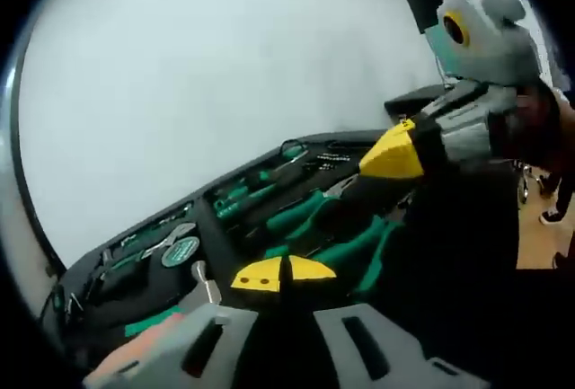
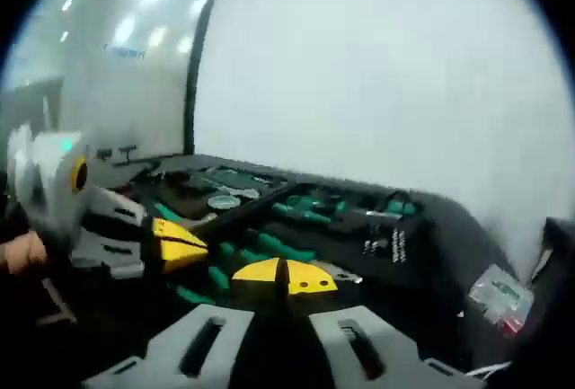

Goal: Pick up the tools and put them into their designated positions in the toolbox.

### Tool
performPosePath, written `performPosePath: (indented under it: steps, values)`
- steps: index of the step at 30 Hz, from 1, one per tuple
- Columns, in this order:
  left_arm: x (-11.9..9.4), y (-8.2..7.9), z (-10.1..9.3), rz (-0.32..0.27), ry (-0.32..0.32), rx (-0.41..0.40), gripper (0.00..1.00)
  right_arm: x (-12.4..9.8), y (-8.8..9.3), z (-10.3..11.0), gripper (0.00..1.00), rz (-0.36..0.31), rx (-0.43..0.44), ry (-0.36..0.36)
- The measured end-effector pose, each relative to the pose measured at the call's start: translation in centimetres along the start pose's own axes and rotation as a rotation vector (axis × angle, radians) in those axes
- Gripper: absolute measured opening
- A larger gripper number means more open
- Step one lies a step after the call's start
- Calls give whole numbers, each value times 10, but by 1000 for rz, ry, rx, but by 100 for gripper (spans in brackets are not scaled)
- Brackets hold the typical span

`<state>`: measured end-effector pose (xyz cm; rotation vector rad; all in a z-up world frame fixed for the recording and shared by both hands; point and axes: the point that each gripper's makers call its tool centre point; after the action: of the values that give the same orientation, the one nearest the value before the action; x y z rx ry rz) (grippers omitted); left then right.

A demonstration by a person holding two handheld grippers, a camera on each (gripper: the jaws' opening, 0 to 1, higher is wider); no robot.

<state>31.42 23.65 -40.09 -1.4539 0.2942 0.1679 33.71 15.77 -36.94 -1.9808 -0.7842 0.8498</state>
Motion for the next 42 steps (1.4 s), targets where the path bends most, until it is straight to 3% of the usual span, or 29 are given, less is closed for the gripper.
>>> performPosePath:
  steps: [1, 2, 4, 5, 7, 8, 9, 10, 12, 13, 14, 15, 16, 17, 18, 19, 20, 22, 23, 24, 26, 28, 29, 30, 32, 35, 37, 40, 42]
  values:
    - [1, -1, 2, 0, 2, -11, 3, 1, 1, -3, 0, 5, -34, 26]
    - [1, 3, 2, 27, -2, -72, 2, 3, 3, -1, 0, 3, -5, 25]
    - [-1, 2, 1, 35, 21, -4, 2, 8, 7, 10, 0, -3, 126, -55]
    - [-2, 2, 0, 37, 17, -3, 2, 11, 11, 14, 0, 17, 147, -75]
    - [-5, 2, -3, 35, 7, -1, 2, 18, 15, 25, 0, 31, 26, -109]
    - [-5, 2, -2, 36, 5, -4, 1, 20, 22, 31, 0, 73, -1, -117]
    - [-6, 3, -2, 38, 4, -4, 1, 14, 13, 36, 0, 39, -11, -103]
    - [-6, 3, -3, 40, 3, -1, 1, 8, 15, 37, 0, 86, -19, -85]
    - [-8, 3, -3, 37, -1, -1, 2, 21, 15, 31, 0, 126, -114, -90]
    - [-8, 3, -3, 29, -3, -14, 2, 19, 17, 28, 0, 148, -133, -50]
    - [-10, 1, -1, 8, -5, -32, 2, 19, 15, 28, 0, 130, -162, -55]
    - [-12, -3, 4, -22, -4, 16, 3, 13, 10, 32, 0, 83, -194, -97]
    - [-16, -16, 17, -94, -51, 72, 3, 5, 4, 17, 0, 11, -128, -23]
    - [-25, -34, 36, -197, -110, 20, 4, -7, -6, -1, 0, -61, -56, 44]
    - [-37, -51, 52, -291, -107, -71, 5, -22, -8, -14, 0, -91, 45, 61]
    - [-50, -61, 72, -352, -112, -176, 7, -31, -8, -21, 0, -103, 106, 60]
    - [-63, -66, 94, -394, -139, -220, 9, -44, -6, -31, 0, -109, 183, 55]
    - [-84, -64, 132, -487, -202, -200, 9, -67, -4, -54, 9, -104, 180, 63]
    - [-79, -58, 154, -515, -225, -177, 9, -78, 2, -67, 14, -58, 162, 87]
    - [-81, -52, 162, -542, -222, -175, 10, -93, 1, -77, 15, -32, 112, 106]
    - [-80, -38, 167, -553, -199, -181, 11, -129, -19, -95, 16, -70, 6, 163]
    - [-70, -34, 164, -482, -195, -212, 12, -151, -18, -115, 16, -15, 0, 173]
    - [-70, -38, 161, -516, -186, -201, 13, -159, -21, -124, 16, -4, -9, 166]
    - [-68, -43, 159, -533, -177, -185, 15, -165, -28, -136, 17, -16, -14, 161]
    - [-63, -39, 151, -491, -159, -160, 16, -171, -42, -160, 20, -24, 9, 171]
    - [-56, -32, 140, -433, -149, -79, 16, -161, -44, -185, 24, 49, -78, 142]
    - [-52, -34, 135, -441, -140, -44, 16, -139, -21, -190, 29, 169, -97, 58]
    - [-62, -43, 125, -493, -132, -7, 16, -107, 48, -192, 35, 421, -51, -74]
    - [-64, -44, 120, -494, -135, 14, 16, -91, 85, -189, 37, 512, 17, -135]
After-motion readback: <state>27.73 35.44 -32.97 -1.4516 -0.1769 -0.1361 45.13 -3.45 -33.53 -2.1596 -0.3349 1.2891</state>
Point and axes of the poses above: the point that each gripper's makers call its tool centre point, and the gripper's own axes: x roughly forward along the fingers, z roughly to its left, y roughly out of its underside, and after that the axes turned 15 degrees about -x, right-handed
